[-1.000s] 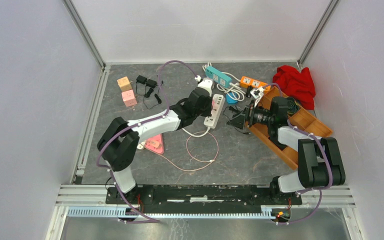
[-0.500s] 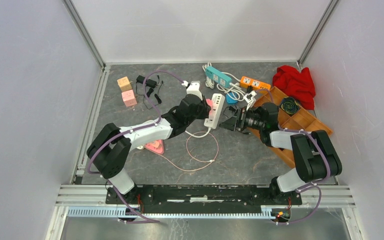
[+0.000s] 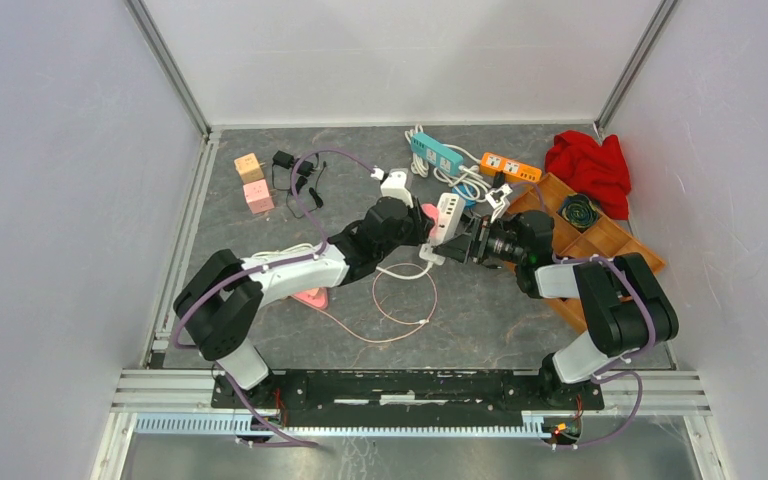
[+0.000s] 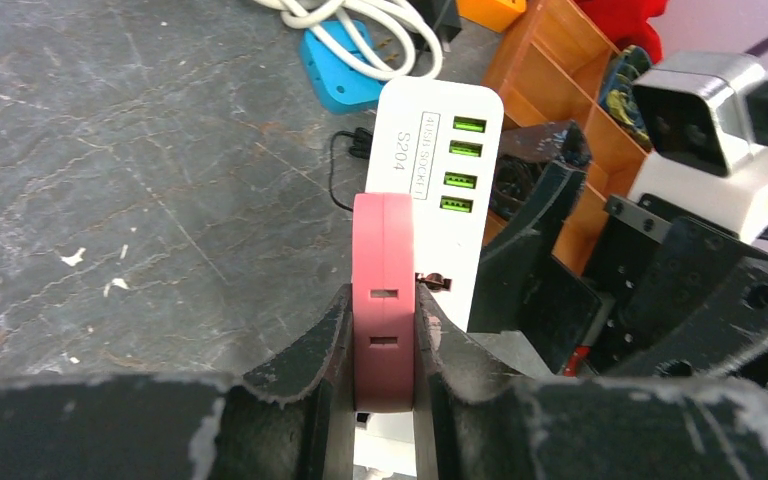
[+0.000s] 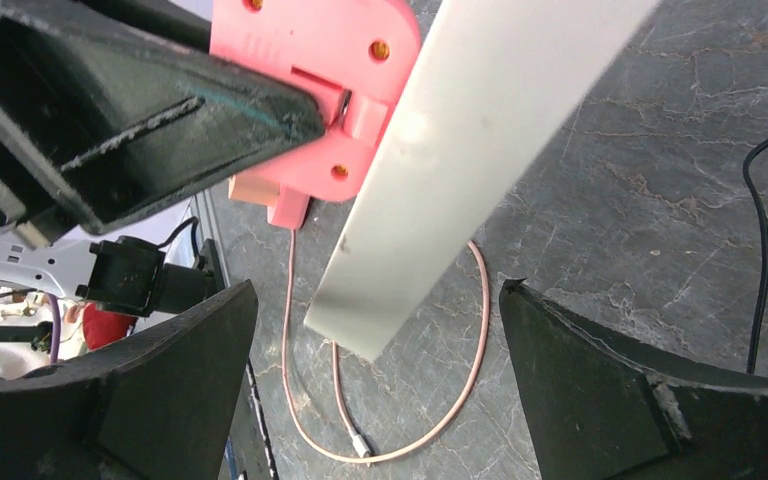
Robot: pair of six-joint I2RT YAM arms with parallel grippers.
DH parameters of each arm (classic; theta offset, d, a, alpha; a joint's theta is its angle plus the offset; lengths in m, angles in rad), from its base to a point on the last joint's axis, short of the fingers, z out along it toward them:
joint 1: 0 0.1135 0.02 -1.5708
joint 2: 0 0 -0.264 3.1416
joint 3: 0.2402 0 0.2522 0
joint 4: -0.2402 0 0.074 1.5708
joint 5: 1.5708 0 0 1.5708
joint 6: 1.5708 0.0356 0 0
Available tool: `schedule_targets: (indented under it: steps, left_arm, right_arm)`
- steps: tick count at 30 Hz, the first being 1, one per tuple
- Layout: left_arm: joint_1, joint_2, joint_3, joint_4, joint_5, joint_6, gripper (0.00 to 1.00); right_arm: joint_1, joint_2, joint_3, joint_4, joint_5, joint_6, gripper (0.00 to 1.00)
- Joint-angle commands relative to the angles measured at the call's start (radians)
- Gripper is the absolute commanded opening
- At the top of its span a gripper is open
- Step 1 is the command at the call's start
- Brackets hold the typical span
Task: Pull the plug off the socket
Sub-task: Remove the plug from the socket.
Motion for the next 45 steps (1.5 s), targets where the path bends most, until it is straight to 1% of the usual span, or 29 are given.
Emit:
schedule_targets:
  steps: [1,6,14,16,18,22,24,28,31,35,37,41,45]
  left_arm:
    - [-0.036,-0.039,0.006,0.139,-0.033,-0.073,0.02]
    - [-0.065,-0.033,0.011,0.163,-0.067,-0.077,0.02]
    - [-0.092,-0.023,0.019,0.176,-0.109,-0.071,0.02]
    - [-0.096,-0.024,0.02,0.178,-0.12,-0.066,0.02]
    - [-0.099,-0.026,0.019,0.178,-0.127,-0.06,0.02]
    - [-0.103,-0.038,0.008,0.185,-0.141,-0.047,0.02]
    - [-0.105,-0.049,-0.003,0.201,-0.143,-0.041,0.02]
    - [-0.109,-0.084,-0.027,0.227,-0.149,-0.02,0.02]
    - [-0.109,-0.118,-0.043,0.235,-0.164,-0.002,0.02]
    - [-0.111,-0.17,-0.067,0.237,-0.175,0.015,0.02]
    - [-0.112,-0.191,-0.08,0.237,-0.179,0.018,0.02]
    - [-0.113,-0.229,-0.097,0.234,-0.178,0.025,0.02]
    - [-0.112,-0.272,-0.096,0.168,-0.206,0.09,0.02]
  right_arm:
    - [0.005,0.021,-0.012,0.074,0.01,0.02,0.98]
    - [0.004,0.028,-0.02,0.089,0.028,0.033,0.98]
    - [0.004,0.032,-0.006,0.067,0.021,0.042,0.82]
    - [0.004,0.036,0.002,0.057,0.016,0.041,0.74]
    - [0.005,0.04,0.008,0.052,0.011,0.041,0.64]
    - [0.004,0.049,0.018,0.038,0.003,0.04,0.41]
    - [0.004,0.053,0.032,0.002,0.001,0.031,0.29]
    - [0.002,0.06,0.055,-0.065,0.002,0.011,0.14]
    - [0.0,0.062,0.06,-0.095,0.015,0.005,0.08]
    - [-0.006,0.072,0.074,-0.154,0.037,-0.02,0.04]
    - [-0.01,0.076,0.081,-0.189,0.05,-0.038,0.03]
    - [-0.011,0.081,0.085,-0.204,0.055,-0.048,0.01]
    - [-0.012,0.077,0.094,-0.226,0.063,-0.079,0.02]
